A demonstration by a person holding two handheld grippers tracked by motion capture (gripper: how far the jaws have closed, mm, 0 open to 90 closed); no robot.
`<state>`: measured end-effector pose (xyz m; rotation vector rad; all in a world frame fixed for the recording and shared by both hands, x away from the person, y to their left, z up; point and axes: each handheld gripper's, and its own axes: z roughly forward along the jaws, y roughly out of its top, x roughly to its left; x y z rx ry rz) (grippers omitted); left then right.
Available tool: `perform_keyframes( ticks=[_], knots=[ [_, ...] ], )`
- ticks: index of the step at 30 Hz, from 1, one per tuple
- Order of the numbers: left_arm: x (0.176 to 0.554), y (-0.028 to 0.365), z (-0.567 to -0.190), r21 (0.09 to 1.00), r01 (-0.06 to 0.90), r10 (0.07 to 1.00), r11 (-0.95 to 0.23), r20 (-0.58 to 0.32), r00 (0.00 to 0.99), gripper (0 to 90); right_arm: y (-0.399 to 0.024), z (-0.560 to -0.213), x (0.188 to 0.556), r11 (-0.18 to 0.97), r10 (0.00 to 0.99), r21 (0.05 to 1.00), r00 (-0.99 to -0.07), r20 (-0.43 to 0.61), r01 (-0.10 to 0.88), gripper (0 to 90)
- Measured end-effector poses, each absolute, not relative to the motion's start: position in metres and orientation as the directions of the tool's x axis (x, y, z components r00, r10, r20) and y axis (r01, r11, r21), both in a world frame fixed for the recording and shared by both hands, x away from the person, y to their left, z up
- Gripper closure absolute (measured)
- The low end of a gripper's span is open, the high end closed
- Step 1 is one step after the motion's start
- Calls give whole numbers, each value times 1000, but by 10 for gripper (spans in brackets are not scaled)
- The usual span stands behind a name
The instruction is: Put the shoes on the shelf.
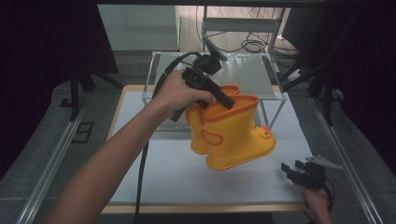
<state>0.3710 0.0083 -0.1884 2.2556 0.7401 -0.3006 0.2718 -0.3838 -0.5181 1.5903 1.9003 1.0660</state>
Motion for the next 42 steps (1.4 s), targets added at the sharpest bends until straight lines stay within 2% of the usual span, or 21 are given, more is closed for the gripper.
perform_keyframes(
  ticks=[8, 11, 19, 27, 33, 42],
  knots=[
    [400, 3, -153, 611, 620, 467, -492, -416, 781, 816, -384, -519, 272, 37, 960, 784, -240, 144, 619, 323],
    [417, 2, -143, 618, 646, 531, -448, -398, 748, 815, -384, -519, 272, 36, 959, 784, -242, 147, 620, 323],
    [449, 7, -142, 616, 716, 669, -327, -384, 636, 815, -383, -520, 273, 44, 958, 782, -249, 144, 621, 323],
    [483, 17, -146, 616, 764, 805, -195, -344, 483, 814, -382, -520, 273, 44, 955, 782, -255, 149, 621, 324],
    [502, 18, -154, 610, 784, 869, -116, -320, 377, 814, -383, -521, 273, 35, 955, 782, -252, 158, 622, 323],
    [516, 18, -163, 606, 795, 915, -32, -303, 268, 815, -384, -520, 273, 25, 954, 789, -250, 164, 614, 323]
  ],
)
